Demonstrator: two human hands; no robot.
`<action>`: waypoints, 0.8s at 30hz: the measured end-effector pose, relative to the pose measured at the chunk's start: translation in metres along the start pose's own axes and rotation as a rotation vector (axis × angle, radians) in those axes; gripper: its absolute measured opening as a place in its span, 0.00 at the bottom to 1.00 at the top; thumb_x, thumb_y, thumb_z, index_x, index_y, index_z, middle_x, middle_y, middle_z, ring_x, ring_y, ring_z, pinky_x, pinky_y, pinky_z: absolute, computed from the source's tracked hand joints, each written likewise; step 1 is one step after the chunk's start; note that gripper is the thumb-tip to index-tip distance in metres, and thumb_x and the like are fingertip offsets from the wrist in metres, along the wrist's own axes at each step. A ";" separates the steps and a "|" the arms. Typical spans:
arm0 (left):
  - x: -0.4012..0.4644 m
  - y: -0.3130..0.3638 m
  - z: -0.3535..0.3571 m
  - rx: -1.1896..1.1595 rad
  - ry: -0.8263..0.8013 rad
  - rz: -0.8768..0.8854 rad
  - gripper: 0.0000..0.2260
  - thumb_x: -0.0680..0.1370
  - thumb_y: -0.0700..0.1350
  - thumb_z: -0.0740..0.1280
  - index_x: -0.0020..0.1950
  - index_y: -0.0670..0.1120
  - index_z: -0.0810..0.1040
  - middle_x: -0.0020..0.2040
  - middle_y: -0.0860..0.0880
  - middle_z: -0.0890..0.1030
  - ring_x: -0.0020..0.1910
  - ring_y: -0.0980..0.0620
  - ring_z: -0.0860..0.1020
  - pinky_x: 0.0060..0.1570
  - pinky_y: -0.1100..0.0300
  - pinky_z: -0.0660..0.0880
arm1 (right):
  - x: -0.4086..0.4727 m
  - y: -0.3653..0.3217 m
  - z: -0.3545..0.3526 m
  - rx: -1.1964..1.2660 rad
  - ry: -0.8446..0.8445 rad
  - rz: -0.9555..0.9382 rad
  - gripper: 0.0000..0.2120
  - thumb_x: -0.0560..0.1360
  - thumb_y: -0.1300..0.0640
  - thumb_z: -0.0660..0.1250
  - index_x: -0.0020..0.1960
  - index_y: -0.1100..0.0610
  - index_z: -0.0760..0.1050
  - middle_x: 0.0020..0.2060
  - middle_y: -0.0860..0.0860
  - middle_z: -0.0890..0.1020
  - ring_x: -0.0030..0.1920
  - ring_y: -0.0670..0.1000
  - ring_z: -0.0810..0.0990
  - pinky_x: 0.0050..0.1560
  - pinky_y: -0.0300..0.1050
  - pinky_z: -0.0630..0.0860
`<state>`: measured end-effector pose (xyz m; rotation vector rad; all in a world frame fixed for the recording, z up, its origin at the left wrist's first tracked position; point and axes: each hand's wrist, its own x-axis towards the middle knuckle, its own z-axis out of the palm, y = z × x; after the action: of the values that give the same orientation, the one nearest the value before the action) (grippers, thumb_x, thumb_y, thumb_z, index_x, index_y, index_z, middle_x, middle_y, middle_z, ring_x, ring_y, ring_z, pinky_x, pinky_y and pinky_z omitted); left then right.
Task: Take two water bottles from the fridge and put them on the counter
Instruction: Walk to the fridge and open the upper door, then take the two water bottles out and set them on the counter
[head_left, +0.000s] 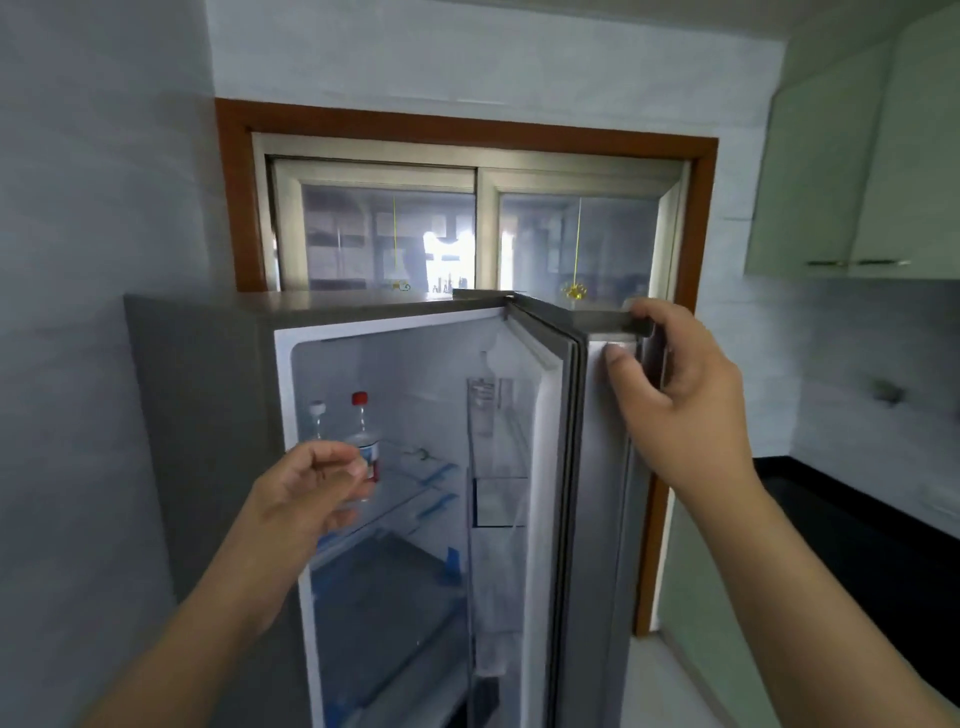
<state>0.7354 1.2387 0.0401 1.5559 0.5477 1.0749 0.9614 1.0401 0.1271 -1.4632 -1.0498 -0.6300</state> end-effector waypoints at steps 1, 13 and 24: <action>-0.005 0.000 0.015 -0.007 0.007 -0.015 0.06 0.74 0.46 0.72 0.50 0.48 0.83 0.51 0.45 0.87 0.52 0.46 0.85 0.56 0.48 0.79 | 0.002 0.008 -0.012 0.014 -0.002 0.027 0.14 0.77 0.54 0.68 0.60 0.41 0.73 0.48 0.39 0.79 0.48 0.37 0.78 0.49 0.24 0.70; -0.044 -0.005 0.110 0.041 0.055 -0.078 0.08 0.78 0.47 0.68 0.55 0.47 0.81 0.53 0.44 0.86 0.54 0.44 0.84 0.54 0.50 0.79 | 0.006 0.100 -0.098 -0.063 -0.004 0.269 0.33 0.75 0.50 0.68 0.77 0.50 0.61 0.73 0.53 0.66 0.72 0.54 0.68 0.71 0.50 0.67; -0.025 -0.023 0.084 0.032 0.198 -0.139 0.04 0.79 0.43 0.67 0.52 0.46 0.80 0.53 0.42 0.84 0.55 0.42 0.82 0.51 0.52 0.78 | -0.019 0.101 -0.062 0.137 0.033 0.217 0.16 0.78 0.53 0.67 0.65 0.49 0.72 0.61 0.46 0.74 0.62 0.44 0.74 0.53 0.23 0.66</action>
<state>0.8005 1.1818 0.0118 1.4251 0.7997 1.1242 1.0519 0.9828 0.0736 -1.4180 -0.8764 -0.4173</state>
